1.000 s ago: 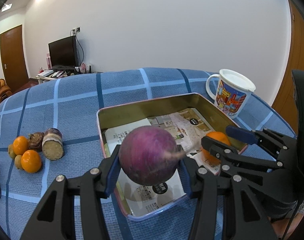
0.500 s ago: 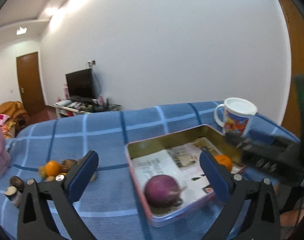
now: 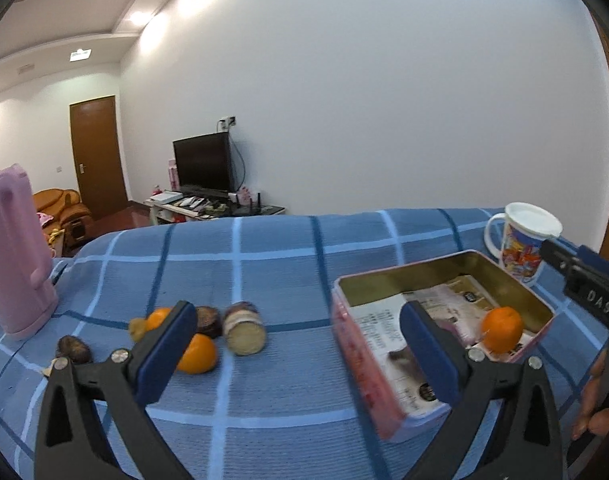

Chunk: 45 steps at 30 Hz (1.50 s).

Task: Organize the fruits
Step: 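Withdraw both tools from the tin box back toward the fruit pile, then grasp the sliced yam piece with the left tool while the right tool grasps the cut taro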

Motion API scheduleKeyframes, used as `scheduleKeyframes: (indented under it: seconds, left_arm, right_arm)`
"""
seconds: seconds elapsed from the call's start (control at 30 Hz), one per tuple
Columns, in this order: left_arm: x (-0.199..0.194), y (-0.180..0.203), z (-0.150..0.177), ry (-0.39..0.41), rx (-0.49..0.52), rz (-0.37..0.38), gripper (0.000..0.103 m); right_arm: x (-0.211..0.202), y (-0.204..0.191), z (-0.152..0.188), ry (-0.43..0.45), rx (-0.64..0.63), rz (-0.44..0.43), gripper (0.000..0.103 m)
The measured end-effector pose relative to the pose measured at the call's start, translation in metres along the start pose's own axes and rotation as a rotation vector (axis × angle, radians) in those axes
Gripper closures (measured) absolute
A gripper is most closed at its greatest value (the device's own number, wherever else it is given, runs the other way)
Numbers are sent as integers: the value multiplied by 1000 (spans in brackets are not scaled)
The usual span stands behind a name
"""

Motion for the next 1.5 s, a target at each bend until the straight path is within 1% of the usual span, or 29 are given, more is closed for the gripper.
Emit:
scheduleKeyframes:
  seconds: [0.13, 0.33, 0.47, 0.67, 0.8, 1.1, 1.2, 1.3, 1.37, 1.5]
  left_arm:
    - [1, -8, 5, 7, 19, -36, 0]
    - [2, -24, 7, -6, 6, -34, 0]
    - [3, -36, 9, -21, -10, -27, 0]
    - [3, -49, 12, -25, -16, -31, 0]
    - [4, -63, 14, -35, -30, -38, 0]
    - [11, -103, 21, -77, -65, -71, 0]
    - [14, -116, 23, -91, -66, -83, 0]
    - [20, -133, 25, -109, -55, -111, 0]
    - [25, -147, 27, -129, -59, -122, 0]
    - [39, -176, 34, -206, -103, -126, 0]
  right_arm:
    - [-2, -10, 2, -2, -25, 13, 23]
    - [-4, -28, 7, -11, -48, 24, 23]
    - [-7, -41, 12, -23, -18, -12, 23]
    - [-9, -75, 19, -30, -65, -38, 23]
    - [-9, -90, 22, -37, -69, -60, 23]
    - [-3, -127, 27, -63, -73, -115, 23]
    - [0, -143, 29, -74, -83, -139, 23]
    - [3, -162, 33, -88, -97, -162, 23]
    - [6, -173, 35, -99, -109, -176, 23]
    - [13, -198, 38, -127, -137, -203, 23]
Point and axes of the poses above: each gripper's, at about its wrist camera, not at the fingertips, and x roughly the way its jaws point, y to its right, z to its underside, the point moved 1 cm from there along x, roughly the way its jaws point, and after that the axes turned 15 degrees about -z, right-handed, at the moved point
